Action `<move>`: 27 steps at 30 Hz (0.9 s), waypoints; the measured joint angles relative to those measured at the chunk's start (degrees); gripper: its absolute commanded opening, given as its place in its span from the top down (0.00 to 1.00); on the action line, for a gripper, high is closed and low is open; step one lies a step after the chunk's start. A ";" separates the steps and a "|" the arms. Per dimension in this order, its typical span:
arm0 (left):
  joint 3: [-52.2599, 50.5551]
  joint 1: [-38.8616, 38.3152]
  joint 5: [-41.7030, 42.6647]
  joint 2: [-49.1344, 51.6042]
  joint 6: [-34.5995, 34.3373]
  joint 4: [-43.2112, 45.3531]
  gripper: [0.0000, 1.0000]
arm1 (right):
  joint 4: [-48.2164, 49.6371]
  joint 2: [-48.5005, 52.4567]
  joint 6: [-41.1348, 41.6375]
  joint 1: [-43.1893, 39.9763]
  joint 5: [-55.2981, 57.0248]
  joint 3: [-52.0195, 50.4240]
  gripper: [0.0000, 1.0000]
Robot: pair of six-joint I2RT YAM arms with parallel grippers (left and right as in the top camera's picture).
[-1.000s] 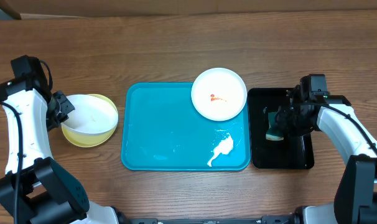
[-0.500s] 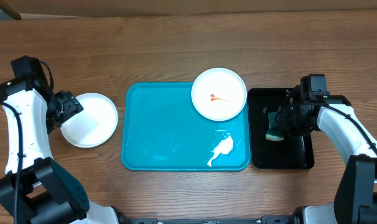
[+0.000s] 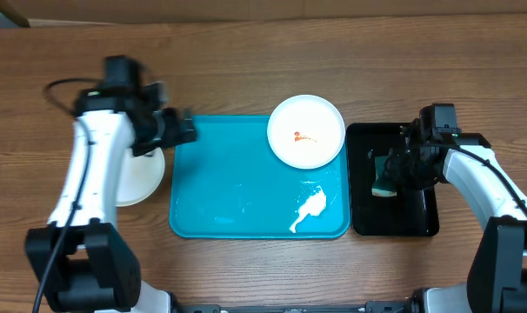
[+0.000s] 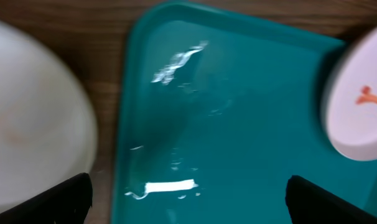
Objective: Clean dirty plates on tray and stack at the side
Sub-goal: 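Move left gripper to the second white plate and grasp its rim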
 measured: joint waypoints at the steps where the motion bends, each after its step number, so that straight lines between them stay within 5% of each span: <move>1: -0.02 -2.03 0.33 0.00 0.20 0.96 0.00 | -0.04 0.00 -0.09 0.00 0.00 0.00 0.75; 12: -0.17 -13.94 1.20 0.13 0.57 18.95 0.00 | -0.13 0.00 -0.22 0.00 0.00 0.00 0.56; 27: -0.17 -19.69 1.70 12.87 -0.02 31.63 0.02 | -0.48 0.00 -0.33 0.00 0.00 0.00 0.55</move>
